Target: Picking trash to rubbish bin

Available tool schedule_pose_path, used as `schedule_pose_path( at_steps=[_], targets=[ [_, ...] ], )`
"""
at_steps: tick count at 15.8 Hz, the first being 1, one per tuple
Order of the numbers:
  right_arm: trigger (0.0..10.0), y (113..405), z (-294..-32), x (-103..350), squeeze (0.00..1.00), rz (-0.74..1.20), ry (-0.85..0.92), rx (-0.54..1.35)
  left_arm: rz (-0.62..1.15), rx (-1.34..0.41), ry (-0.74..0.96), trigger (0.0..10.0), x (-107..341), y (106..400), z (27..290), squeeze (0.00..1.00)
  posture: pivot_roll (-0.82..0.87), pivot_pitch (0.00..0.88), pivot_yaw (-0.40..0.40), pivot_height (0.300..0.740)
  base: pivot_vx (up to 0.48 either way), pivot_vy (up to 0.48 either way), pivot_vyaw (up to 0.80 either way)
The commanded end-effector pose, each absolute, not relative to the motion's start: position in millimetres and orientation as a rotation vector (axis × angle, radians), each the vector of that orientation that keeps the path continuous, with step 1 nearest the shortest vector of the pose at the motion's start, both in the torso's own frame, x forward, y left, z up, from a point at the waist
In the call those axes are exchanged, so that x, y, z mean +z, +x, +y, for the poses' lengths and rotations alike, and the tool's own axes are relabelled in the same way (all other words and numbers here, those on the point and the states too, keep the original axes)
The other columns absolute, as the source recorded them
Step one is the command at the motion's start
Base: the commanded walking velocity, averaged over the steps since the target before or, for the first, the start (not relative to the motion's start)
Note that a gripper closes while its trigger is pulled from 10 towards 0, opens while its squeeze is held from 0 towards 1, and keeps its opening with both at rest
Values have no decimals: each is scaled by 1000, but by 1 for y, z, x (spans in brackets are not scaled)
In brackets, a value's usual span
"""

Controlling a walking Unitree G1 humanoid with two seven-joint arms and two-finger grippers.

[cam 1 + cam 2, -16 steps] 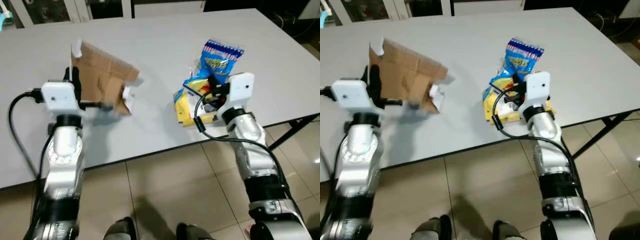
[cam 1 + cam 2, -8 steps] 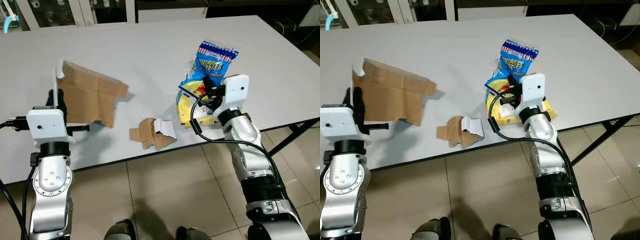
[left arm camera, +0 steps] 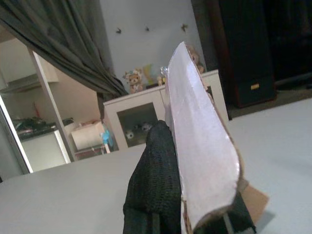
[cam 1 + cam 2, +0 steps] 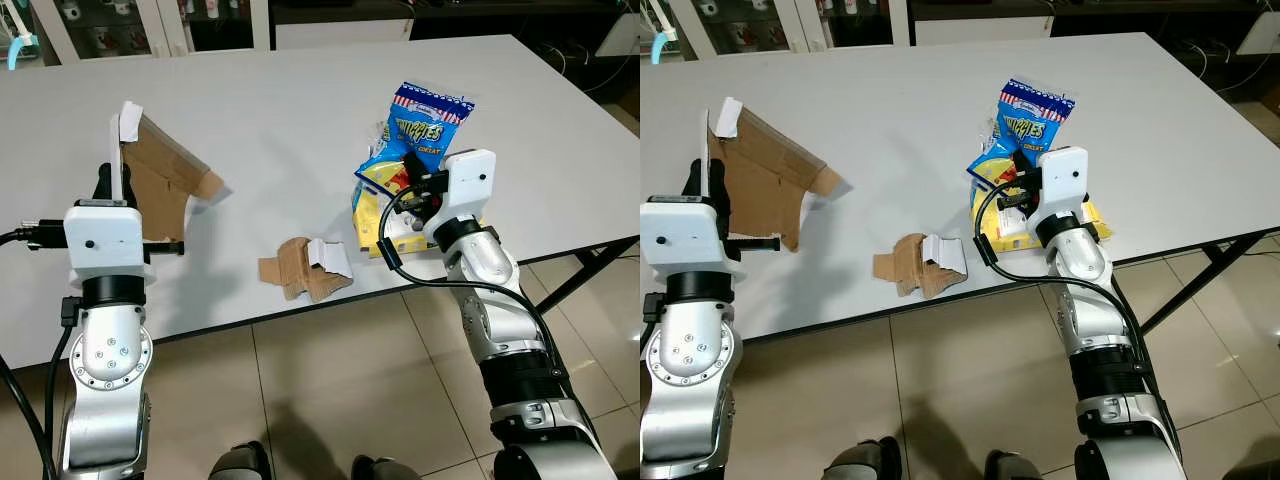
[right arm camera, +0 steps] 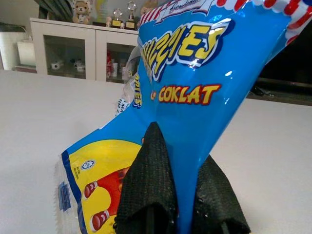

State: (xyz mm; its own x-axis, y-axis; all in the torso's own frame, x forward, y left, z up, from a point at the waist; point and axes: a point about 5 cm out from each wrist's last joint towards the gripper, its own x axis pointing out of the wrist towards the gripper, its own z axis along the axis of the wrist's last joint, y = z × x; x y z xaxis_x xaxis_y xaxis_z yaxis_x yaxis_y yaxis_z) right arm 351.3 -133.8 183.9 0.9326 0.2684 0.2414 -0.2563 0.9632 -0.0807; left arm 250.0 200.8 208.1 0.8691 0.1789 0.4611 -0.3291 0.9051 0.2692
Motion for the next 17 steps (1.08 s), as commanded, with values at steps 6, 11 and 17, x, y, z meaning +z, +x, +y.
schedule_pose_path(
  at_steps=[6,11,17],
  targets=[
    [0,351,-139,182,0,-241,-36,260,-389,217,294,10000,200,247,184,0,-26,97,-18,740,0,0,-633],
    [0,345,-140,184,0,-248,-47,262,-355,190,307,10000,192,247,179,0,-41,104,-20,740,0,0,-800],
    [0,327,-137,179,0,-227,-42,304,-326,84,207,10000,189,245,165,0,-41,104,-20,740,0,0,-800]
  ],
)
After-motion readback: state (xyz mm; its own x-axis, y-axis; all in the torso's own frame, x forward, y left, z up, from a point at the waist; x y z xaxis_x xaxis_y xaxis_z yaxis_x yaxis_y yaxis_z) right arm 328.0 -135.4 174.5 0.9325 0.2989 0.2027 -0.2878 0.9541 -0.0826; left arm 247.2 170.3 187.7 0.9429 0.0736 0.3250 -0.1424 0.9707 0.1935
